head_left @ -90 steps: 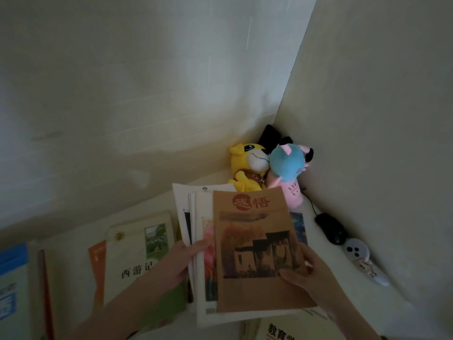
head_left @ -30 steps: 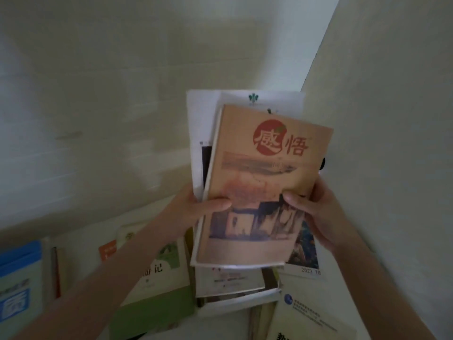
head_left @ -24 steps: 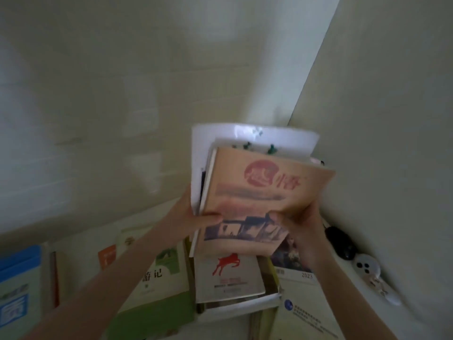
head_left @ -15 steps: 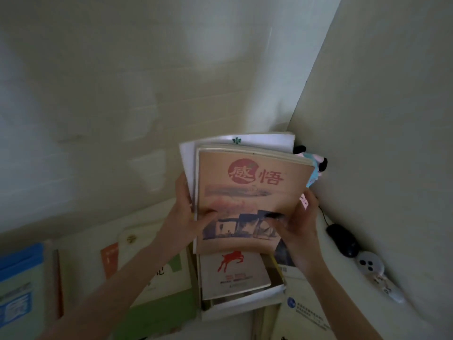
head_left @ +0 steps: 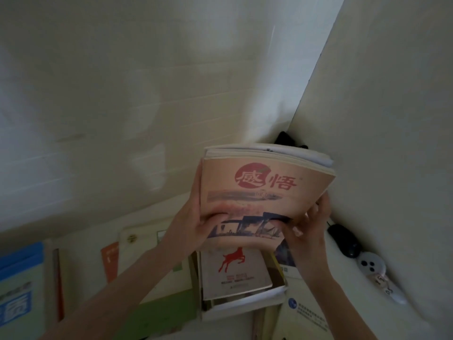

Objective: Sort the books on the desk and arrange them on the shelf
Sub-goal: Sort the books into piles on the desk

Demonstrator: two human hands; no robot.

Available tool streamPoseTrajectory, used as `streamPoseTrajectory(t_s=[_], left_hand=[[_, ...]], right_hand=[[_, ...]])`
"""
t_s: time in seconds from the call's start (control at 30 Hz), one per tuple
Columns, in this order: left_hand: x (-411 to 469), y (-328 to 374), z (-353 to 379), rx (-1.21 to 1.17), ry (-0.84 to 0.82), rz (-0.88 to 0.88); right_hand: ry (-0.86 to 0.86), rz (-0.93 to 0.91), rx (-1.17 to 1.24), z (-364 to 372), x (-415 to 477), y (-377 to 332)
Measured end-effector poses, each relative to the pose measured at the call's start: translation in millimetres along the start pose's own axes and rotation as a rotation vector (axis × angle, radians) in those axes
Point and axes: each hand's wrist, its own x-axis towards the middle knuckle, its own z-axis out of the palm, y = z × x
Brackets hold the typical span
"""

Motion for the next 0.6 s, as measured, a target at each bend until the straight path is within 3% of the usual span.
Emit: streamPoseTrajectory(t_s=[0.17, 0.37, 0.6], left_hand=[[-12.0, -6.2, 2.7, 0.063, 0.021, -0.012], [-14.2, -5.9, 17.1, -0.140, 0.055, -0.026], [-9.0, -3.9, 16.0, -0.153, 0.078, -0.045]], right_hand=[[-0.082, 0.127, -0.059, 4.2, -13.4, 7.9], [-0.093, 0.091, -0.106, 12.8, -13.8, 13.4], [-0.040, 0.113, -0.018, 25.2, -16.1, 9.7]])
